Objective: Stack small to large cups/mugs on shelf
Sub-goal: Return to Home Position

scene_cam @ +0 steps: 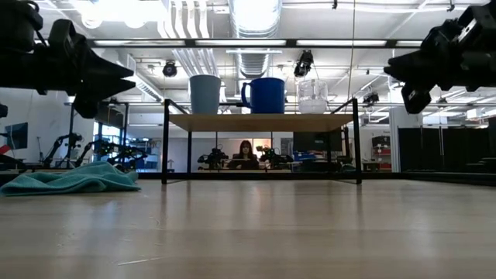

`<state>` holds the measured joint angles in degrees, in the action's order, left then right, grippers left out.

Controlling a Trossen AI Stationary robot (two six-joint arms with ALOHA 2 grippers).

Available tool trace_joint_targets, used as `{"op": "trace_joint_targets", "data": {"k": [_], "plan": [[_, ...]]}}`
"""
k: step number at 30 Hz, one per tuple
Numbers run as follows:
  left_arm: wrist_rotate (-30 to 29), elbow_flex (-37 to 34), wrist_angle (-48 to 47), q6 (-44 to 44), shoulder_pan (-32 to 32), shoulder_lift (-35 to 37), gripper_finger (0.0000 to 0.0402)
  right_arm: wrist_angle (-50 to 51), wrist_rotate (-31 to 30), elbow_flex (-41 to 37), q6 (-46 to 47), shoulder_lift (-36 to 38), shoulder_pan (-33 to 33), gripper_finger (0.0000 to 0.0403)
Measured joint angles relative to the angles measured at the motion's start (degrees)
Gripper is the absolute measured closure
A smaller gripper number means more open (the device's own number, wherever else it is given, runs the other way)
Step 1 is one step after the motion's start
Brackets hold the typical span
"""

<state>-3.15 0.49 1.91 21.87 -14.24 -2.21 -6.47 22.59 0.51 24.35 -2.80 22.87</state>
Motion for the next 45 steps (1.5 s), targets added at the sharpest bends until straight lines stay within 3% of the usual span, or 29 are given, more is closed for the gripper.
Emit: {"op": "trace_joint_targets", "data": {"k": [45], "plan": [[-0.15,-0.22,0.6,-1.27,0.0,-1.12,0.0283,3.27,-0.31,0.02,-1.87,-0.73,0.0,0.0337]]}}
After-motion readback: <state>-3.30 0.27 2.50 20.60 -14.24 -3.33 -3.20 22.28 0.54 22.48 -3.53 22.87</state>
